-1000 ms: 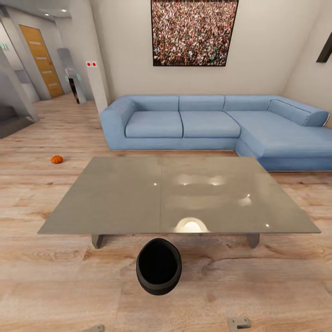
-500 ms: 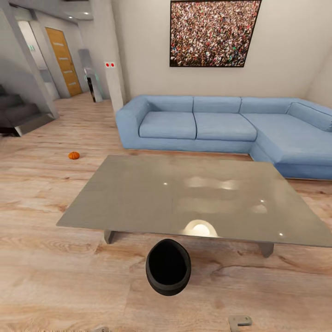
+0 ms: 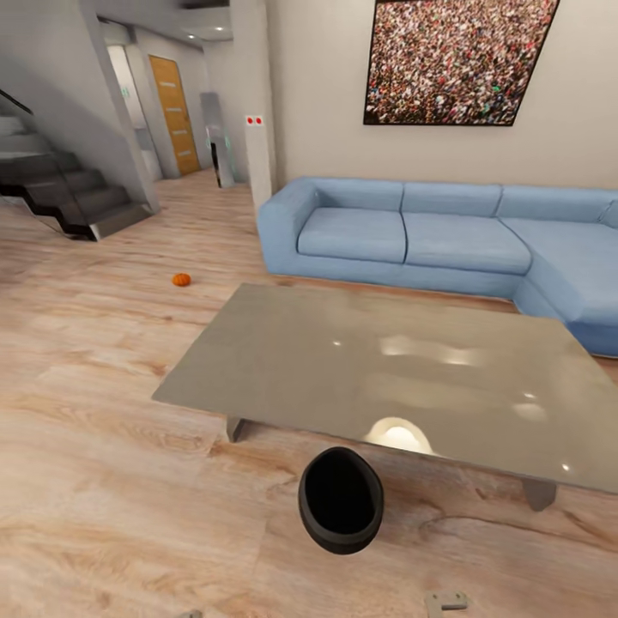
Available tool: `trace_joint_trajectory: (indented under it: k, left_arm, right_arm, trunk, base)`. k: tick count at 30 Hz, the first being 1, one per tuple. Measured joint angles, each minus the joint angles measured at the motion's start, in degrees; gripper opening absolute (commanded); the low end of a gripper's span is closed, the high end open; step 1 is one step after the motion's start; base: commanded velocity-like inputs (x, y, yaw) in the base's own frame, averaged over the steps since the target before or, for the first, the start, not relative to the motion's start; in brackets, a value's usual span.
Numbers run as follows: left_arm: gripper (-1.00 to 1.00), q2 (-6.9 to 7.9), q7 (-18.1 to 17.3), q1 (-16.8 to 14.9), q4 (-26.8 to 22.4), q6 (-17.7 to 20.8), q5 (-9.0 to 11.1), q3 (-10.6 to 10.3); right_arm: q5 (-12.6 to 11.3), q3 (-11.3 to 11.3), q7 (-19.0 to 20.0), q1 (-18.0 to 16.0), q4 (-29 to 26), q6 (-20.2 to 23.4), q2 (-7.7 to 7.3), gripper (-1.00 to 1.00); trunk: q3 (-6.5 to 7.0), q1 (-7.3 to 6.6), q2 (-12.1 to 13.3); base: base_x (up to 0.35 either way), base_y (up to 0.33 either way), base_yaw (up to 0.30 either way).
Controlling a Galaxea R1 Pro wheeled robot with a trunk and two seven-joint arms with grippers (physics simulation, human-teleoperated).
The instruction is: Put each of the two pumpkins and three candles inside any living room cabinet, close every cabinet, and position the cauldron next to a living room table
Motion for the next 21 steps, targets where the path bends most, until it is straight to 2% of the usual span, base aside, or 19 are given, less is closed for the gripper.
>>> trace_joint_trajectory:
  k: [10, 21]
  left_arm:
    - [1.00, 0.51, 0.40, 0.04, 0.07, 0.16, -0.17, -0.01]
    - [1.00, 0.42, 0.40, 0.04, 0.04, 0.14, -0.10, -0.01]
  right_arm:
    - [-0.13, -0.01, -0.14, 0.77, -0.06, -0.69, 0.24, 1.00]
    - [-0.11, -0.01, -0.09, 2.40, -0.18, -2.29, 0.32, 1.00]
  trunk:
    - [0.00, 0.00, 0.00]
    - [0.00, 0.00, 0.00]
  base:
    - [0.000, 0.000, 0.290]
    - [0.000, 0.000, 0.291]
